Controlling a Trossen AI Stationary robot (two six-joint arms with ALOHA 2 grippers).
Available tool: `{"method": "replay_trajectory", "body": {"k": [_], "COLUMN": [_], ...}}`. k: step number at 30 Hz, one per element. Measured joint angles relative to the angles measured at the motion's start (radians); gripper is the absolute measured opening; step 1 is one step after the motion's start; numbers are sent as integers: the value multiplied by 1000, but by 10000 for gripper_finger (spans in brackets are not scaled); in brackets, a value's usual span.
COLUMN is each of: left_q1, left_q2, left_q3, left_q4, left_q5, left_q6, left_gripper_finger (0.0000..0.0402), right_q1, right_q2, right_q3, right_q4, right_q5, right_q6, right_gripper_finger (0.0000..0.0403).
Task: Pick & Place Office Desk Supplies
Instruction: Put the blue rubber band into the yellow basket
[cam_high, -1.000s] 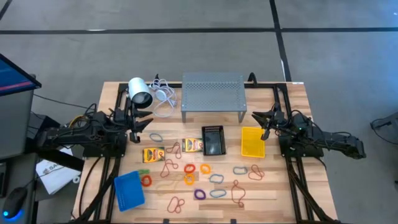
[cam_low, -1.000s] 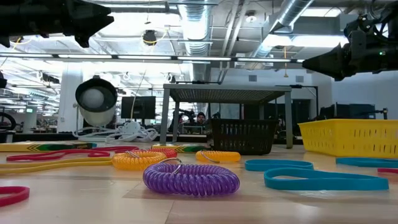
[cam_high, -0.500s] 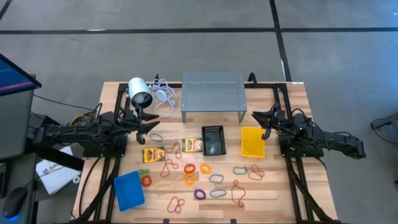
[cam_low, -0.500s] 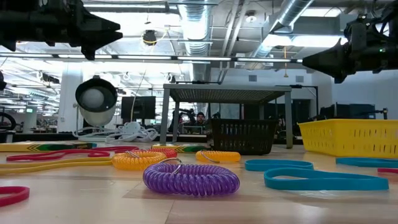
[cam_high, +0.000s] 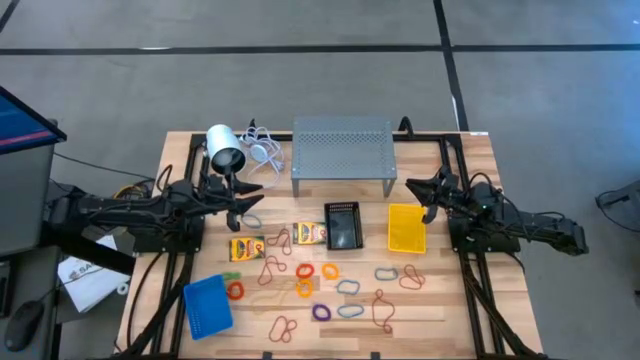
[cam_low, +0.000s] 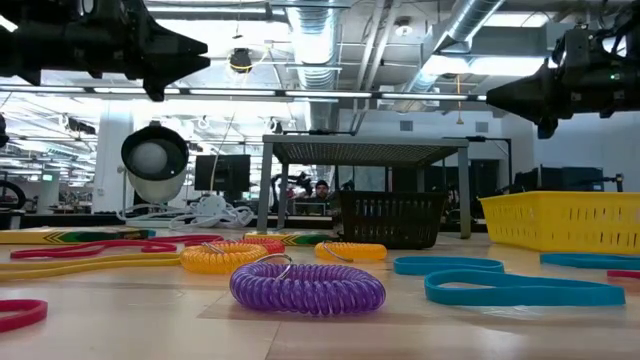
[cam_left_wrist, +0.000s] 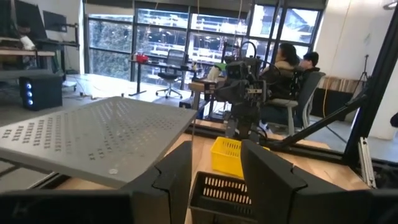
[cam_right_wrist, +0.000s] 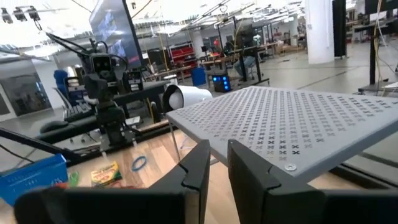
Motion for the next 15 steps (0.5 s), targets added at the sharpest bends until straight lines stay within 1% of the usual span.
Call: {"method": "replay_trajectory", "body": {"k": [6, 7, 11, 13, 15], "left_q1": [0, 0, 0, 0, 0], "left_q2": [4, 4, 4, 4, 4], "left_q3": [0, 0, 0, 0, 0], "left_q4": [-8, -9, -9, -5, 12], "left_q5": [0, 0, 0, 0, 0], "left_q6": [-26, -26, -26, -22, 19], "left_gripper_finger": [132, 132, 132, 132, 130], "right_q1": [0, 0, 1, 1, 1], "right_q2": [0, 0, 0, 3, 19], "right_q3": [1, 8, 77, 128, 182], "right_q4": [0, -4, -20, -61, -111], "right_q5": [-13, -40, -209, -257, -278], "right_q6": [-64, -65, -65, -60, -61], "right_gripper_finger": [53, 53, 53, 53, 53]}}
